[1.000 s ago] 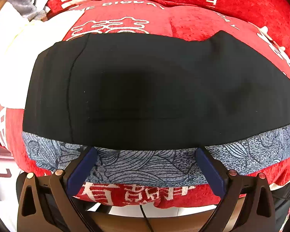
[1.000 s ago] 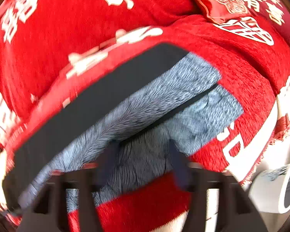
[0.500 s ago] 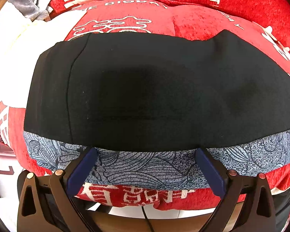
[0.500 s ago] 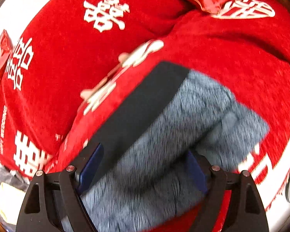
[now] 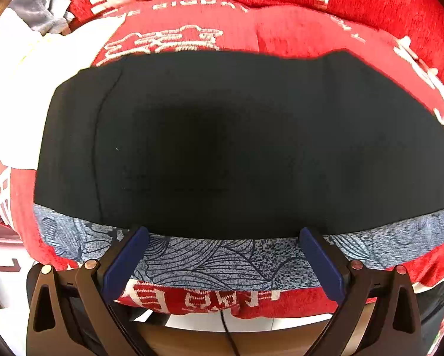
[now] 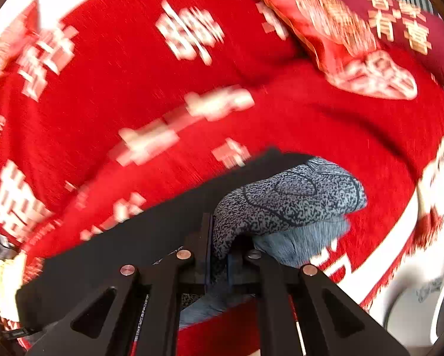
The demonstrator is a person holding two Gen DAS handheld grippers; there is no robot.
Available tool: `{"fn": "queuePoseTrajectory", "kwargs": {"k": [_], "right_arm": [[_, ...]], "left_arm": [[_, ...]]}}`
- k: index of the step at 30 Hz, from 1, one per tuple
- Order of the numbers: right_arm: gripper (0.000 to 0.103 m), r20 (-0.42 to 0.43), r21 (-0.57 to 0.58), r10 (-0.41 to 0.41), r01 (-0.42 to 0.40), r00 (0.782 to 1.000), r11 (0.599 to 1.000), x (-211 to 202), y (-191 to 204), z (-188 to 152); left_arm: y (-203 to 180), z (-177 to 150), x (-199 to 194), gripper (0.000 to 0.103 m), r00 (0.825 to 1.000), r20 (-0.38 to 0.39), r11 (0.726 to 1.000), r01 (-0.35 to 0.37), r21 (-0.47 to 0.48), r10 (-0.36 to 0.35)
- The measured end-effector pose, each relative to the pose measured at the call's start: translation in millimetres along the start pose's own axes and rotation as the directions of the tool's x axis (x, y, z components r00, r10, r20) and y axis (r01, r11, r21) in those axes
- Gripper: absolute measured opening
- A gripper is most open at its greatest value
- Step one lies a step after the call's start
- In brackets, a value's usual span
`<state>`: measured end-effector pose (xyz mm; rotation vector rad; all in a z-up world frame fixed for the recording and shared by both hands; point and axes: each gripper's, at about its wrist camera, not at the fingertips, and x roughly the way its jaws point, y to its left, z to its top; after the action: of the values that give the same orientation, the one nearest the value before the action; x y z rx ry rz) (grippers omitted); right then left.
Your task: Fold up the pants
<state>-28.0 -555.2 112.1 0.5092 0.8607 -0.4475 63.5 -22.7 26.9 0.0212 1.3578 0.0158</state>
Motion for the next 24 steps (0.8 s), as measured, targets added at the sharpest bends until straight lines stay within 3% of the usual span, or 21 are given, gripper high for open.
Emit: {"fn": "queuePoseTrajectory", "kwargs": {"k": [3,6,7,8,9,10,13,16,17,19,22,23,24], "right_arm": [[0.011,-0.068,0.032,-0.039,0.041,0.997,0.999,29.1,-13.5,-8.8],[0.013,-0.057,0.016,-0.072,0.073,0.996,0.997,25.1,-12.0,-11.4],[0.023,-0.056,0.003,-0.098,0.099,0.994,0.995,21.3,-10.3,-11.4],[0.033,-0.053,-0.01,-0.177,0.177,0.983,0.984,15.6,-7.6,-11.1],[0.051,-0.043,-0.009,-0.246,0.246,0.968,0.969,11.0,-5.4,-11.3],[0.062,-0.011,0.005,-0.305,0.305,0.952,0.952,0.4,-1.9,-12.4],[0.066,0.077,-0.039,-0.319,0.322,0.945,0.946,-22.0,31.0,-19.9],[0.078,0.077,-0.273,-0.198,0.212,0.977,0.938,-24.9,112.5,-43.2],[0.079,0.054,-0.338,-0.157,0.166,0.986,0.926,-23.5,135.0,-52.6],[0.079,-0.053,-0.49,-0.03,0.0,0.998,0.872,-14.5,197.3,-87.5],[0.079,-0.212,-0.607,0.025,-0.152,0.977,0.78,6.1,252.3,-131.3],[0.079,-0.249,-0.655,0.012,-0.178,0.968,0.735,15.1,265.8,-151.8],[0.08,-0.236,-0.68,-0.001,-0.164,0.972,0.715,17.8,270.7,-159.5]], "left_arm": [[-0.8,0.8,-6.6,0.102,1.0,0.015,1.0,-0.004,0.003,0.004],[5.9,-0.3,-24.1,0.102,0.996,0.084,1.0,-0.011,-0.006,0.011],[6.5,2.3,-26.5,0.102,0.995,0.095,1.0,-0.009,-0.01,0.01],[6.6,6.4,-27.0,0.102,0.995,0.096,1.0,-0.008,-0.019,0.009],[5.5,10.0,-25.8,0.102,0.995,0.096,1.0,-0.009,-0.026,0.011],[2.0,15.4,-23.2,0.102,0.995,0.095,0.999,-0.012,-0.037,0.016],[-17.8,26.8,-15.0,0.102,0.995,0.102,0.999,-0.012,-0.048,0.017],[-49.1,36.4,-11.5,0.102,0.994,0.109,1.0,-0.006,0.003,0.006],[-64.4,36.0,-9.8,0.102,0.993,0.117,0.999,-0.031,0.044,0.025],[-79.3,28.6,-9.5,0.102,0.989,0.129,0.993,-0.078,0.094,0.066],[-76.5,20.4,-6.5,0.102,0.984,0.151,0.986,-0.113,0.12,0.095],[-70.1,17.3,-6.7,0.102,0.98,0.159,0.983,-0.137,0.123,0.117],[-63.1,15.3,-7.3,0.102,0.978,0.163,0.98,-0.154,0.122,0.133]]}}
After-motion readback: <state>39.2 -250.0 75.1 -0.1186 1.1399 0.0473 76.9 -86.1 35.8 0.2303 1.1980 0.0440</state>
